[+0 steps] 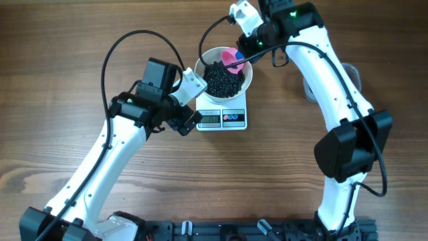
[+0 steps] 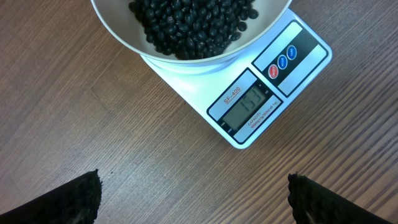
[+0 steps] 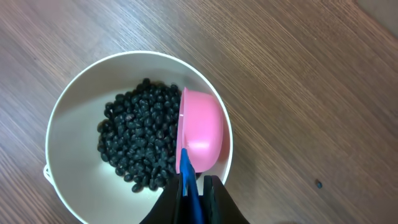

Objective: Scoop item into bowl and weigh 150g on scale

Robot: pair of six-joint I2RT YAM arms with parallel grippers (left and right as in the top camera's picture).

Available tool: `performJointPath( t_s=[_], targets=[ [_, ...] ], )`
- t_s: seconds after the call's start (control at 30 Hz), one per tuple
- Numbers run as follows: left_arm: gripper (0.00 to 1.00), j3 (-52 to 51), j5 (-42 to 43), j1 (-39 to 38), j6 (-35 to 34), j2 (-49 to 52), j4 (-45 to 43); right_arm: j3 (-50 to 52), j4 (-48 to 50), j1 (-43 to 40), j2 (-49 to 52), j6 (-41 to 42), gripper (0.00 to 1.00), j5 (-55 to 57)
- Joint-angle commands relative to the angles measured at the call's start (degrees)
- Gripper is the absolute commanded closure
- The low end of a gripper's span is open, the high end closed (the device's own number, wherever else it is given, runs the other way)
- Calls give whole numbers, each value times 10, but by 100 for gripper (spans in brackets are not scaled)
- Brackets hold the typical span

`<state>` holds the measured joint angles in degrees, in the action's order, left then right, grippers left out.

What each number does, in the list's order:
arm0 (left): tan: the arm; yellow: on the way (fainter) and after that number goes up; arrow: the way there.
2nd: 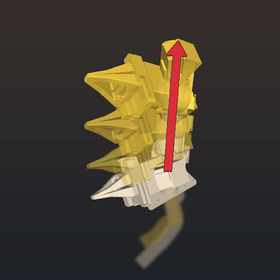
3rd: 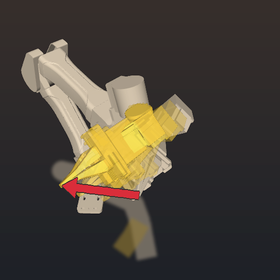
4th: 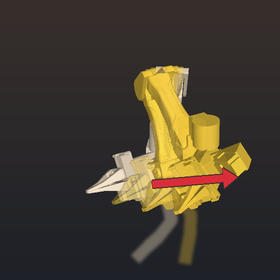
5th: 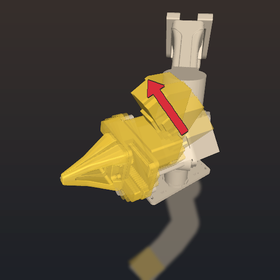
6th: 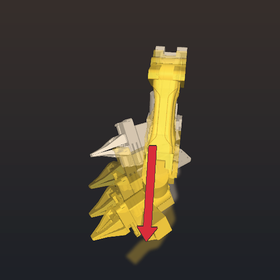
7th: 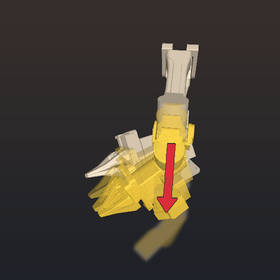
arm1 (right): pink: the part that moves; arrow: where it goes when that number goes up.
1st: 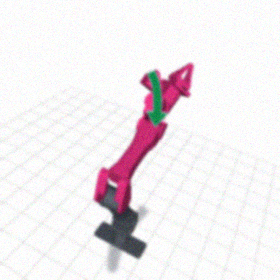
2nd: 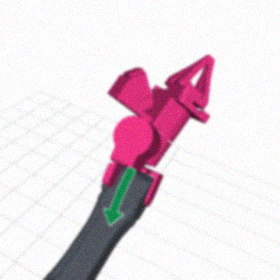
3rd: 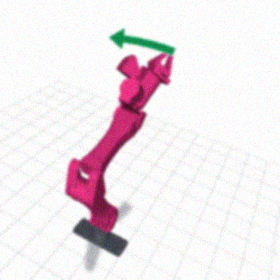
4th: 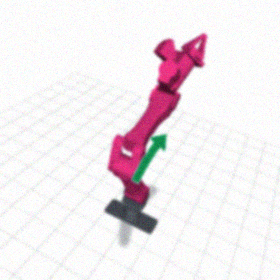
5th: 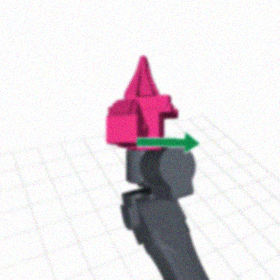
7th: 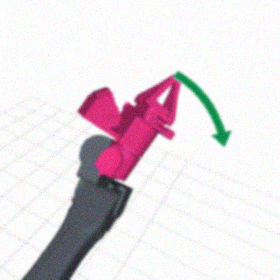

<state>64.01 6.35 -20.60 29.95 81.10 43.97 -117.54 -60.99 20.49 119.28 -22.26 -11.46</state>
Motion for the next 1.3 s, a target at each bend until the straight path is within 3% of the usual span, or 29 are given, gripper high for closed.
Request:
performJointPath(
  t_s=[0.0, 0.53, 0.97, 1.27],
  targets=[
    [0, -2, 9, 2, 11, -5, 0, -9, -1, 13, 21, -31, 96, 16],
    [0, -2, 9, 2, 11, -5, 0, -10, -45, 27, 21, -60, 96, -95],
    [0, -2, 9, 2, 11, -5, 0, -10, -50, -64, 17, 16, 96, -269],
    [0, -2, 9, 2, 11, -5, 0, -15, -39, -93, -7, 29, 96, -276]
  ],
)
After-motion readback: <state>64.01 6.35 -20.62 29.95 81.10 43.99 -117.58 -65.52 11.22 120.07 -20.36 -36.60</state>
